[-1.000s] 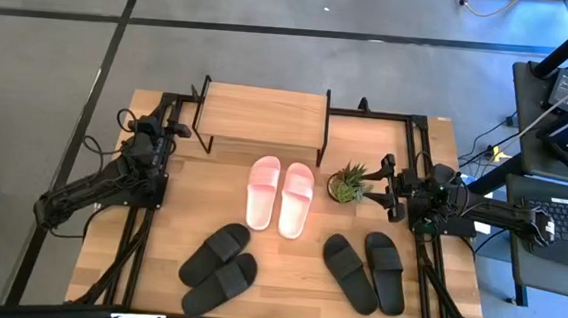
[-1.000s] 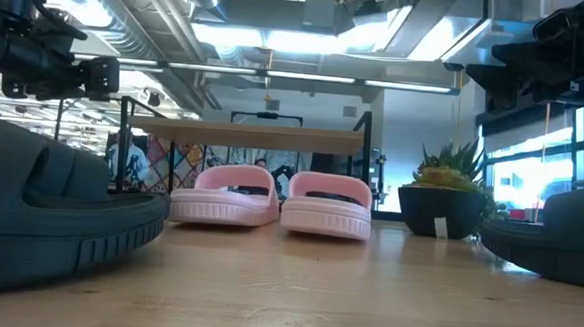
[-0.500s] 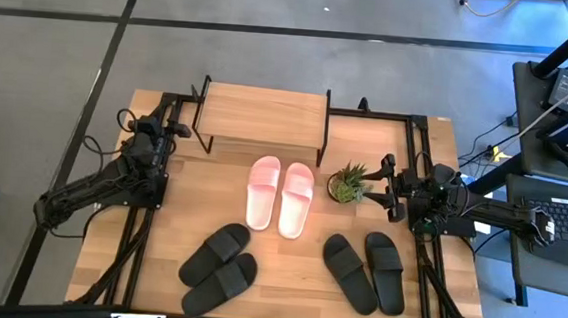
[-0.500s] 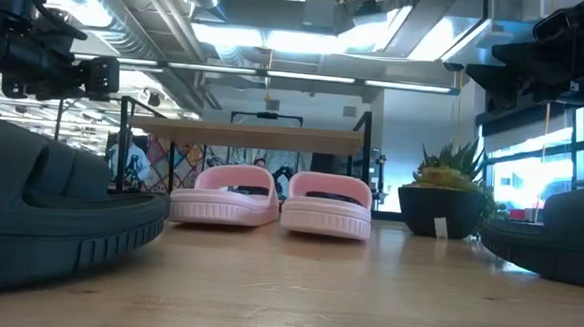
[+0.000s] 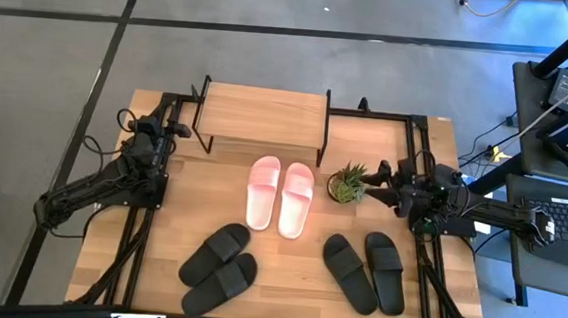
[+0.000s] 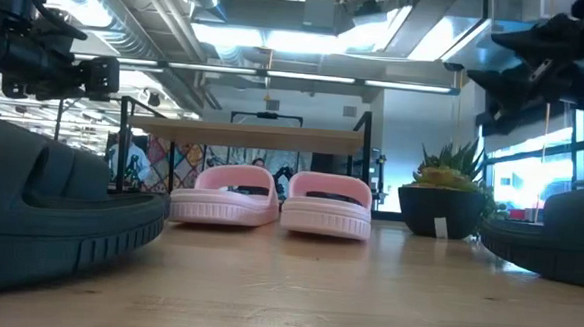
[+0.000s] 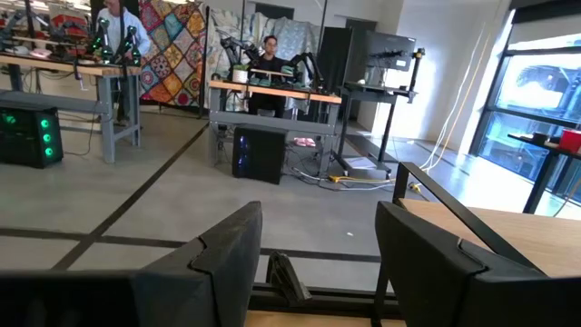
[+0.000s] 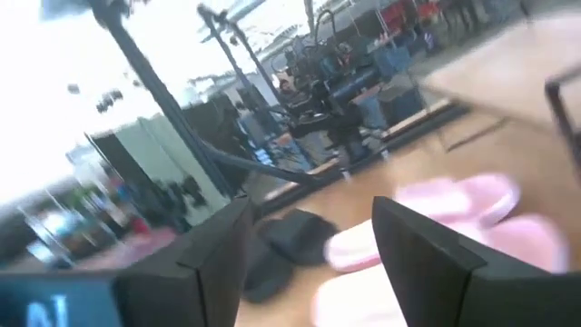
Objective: Pick and place slides into the shelf
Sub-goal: Put the left pink slide on the shelf
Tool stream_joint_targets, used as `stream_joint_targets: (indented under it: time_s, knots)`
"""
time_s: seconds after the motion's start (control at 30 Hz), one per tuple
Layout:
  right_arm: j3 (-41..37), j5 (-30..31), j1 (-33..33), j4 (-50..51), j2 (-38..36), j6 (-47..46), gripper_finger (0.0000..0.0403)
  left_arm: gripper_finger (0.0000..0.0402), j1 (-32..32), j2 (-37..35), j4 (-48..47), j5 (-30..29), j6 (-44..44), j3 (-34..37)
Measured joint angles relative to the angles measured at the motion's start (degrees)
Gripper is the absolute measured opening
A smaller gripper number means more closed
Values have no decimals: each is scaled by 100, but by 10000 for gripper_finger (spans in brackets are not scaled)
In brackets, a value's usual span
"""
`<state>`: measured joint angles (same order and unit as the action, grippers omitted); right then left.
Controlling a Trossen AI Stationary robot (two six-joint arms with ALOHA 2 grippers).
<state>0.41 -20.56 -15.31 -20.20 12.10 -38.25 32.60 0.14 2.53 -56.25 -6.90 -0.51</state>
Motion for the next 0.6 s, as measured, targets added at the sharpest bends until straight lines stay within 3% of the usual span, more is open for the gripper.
stream_joint_targets:
  time_s: [0.07, 0.17, 0.5, 0.6]
  knots:
    - [1, 0, 0, -35, 0, -696, 227, 208, 0, 0, 2, 0, 0, 1]
    - [2, 1, 0, -43, 1, -902, 227, 208, 0, 2, 0, 0, -2, 0]
    - [56, 254, 0, -320, 1, 3, 227, 208, 1, 0, 1, 0, -2, -1]
    - [401, 662, 0, -149, 54, 539, 227, 208, 0, 2, 2, 0, -2, 1]
